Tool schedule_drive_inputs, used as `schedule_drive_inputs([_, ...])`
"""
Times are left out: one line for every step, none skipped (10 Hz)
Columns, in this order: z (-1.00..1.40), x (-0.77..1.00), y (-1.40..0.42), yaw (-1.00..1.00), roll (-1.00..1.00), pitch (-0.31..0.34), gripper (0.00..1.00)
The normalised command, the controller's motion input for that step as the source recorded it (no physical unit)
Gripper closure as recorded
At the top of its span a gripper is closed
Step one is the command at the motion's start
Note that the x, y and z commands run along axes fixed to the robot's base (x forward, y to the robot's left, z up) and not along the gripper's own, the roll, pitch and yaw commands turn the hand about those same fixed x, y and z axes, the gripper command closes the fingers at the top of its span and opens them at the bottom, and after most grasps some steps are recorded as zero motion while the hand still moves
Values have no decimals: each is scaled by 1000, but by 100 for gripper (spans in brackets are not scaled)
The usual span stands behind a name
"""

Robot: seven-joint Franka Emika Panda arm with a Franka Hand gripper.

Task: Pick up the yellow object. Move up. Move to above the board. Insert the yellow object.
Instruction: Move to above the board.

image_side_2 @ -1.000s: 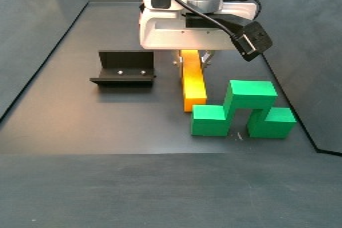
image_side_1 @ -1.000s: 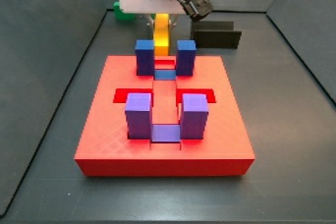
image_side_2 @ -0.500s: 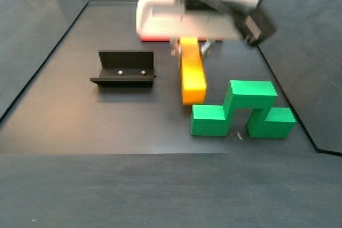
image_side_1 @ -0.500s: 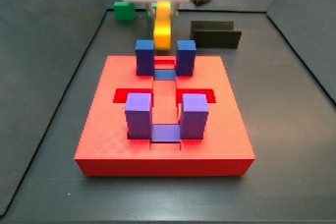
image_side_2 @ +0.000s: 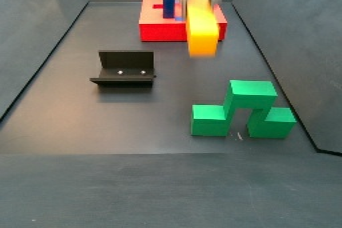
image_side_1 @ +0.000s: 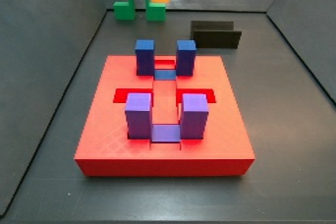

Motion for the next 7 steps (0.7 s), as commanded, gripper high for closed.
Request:
schedule_drive_inputs([1400,5,0,9,41,31,100])
schedule_drive_inputs([1400,-1,0,4,23,56,100])
schedule_drive_inputs([1400,-2,-4,3,17,54,100])
schedule_drive_inputs([805,23,-6,5,17,53,100])
schedule_drive_inputs([468,37,-3,3,12,56,100])
schedule_drive_inputs([265,41,1,4,9,56,100])
schedule_drive_inputs([168,19,-3,1,6,53,100])
